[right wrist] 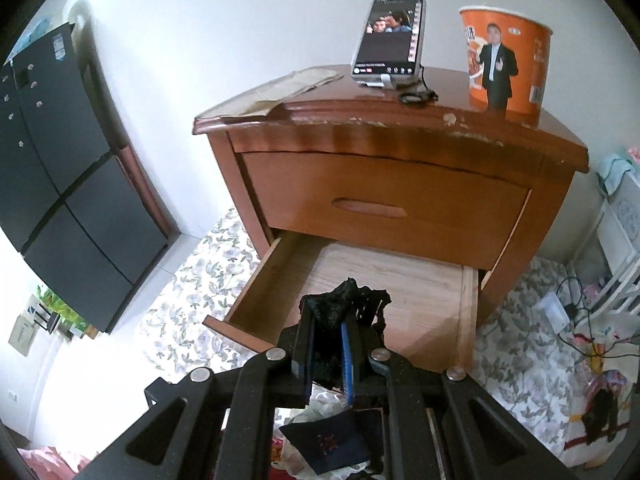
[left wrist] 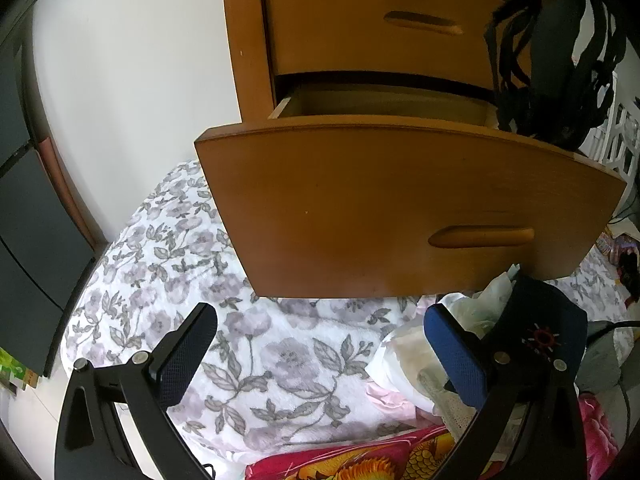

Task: Organize soft objects
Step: 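Lift the black lace cloth up out of the drawer with the right tool, then carry the black lace cloth down onto the cloth pile with the right tool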

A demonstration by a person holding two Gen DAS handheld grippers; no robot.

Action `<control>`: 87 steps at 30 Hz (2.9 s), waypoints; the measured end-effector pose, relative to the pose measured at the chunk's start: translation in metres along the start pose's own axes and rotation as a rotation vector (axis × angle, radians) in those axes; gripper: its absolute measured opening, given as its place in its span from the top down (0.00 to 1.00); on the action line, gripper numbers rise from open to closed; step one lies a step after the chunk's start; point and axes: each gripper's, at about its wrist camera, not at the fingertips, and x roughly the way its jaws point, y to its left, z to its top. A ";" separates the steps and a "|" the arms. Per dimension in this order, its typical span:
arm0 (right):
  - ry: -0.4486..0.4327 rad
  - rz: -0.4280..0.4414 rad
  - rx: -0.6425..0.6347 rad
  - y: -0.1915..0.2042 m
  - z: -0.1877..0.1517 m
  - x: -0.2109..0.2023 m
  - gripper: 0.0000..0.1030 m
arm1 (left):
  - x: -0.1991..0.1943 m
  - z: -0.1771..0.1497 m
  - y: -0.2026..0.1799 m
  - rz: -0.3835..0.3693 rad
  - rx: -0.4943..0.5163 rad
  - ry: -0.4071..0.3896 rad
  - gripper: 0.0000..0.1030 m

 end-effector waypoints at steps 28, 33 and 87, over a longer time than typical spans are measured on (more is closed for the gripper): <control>-0.130 -0.017 -0.105 0.038 -0.017 -0.092 0.89 | -0.013 -0.002 -0.003 0.020 0.018 -0.056 0.00; -0.074 -0.013 -0.101 0.037 -0.026 -0.073 0.89 | -0.013 -0.002 -0.003 0.020 0.016 -0.056 0.00; 0.407 -0.021 0.246 -0.035 -0.190 0.134 0.35 | -0.008 -0.003 0.001 0.013 -0.004 -0.016 0.00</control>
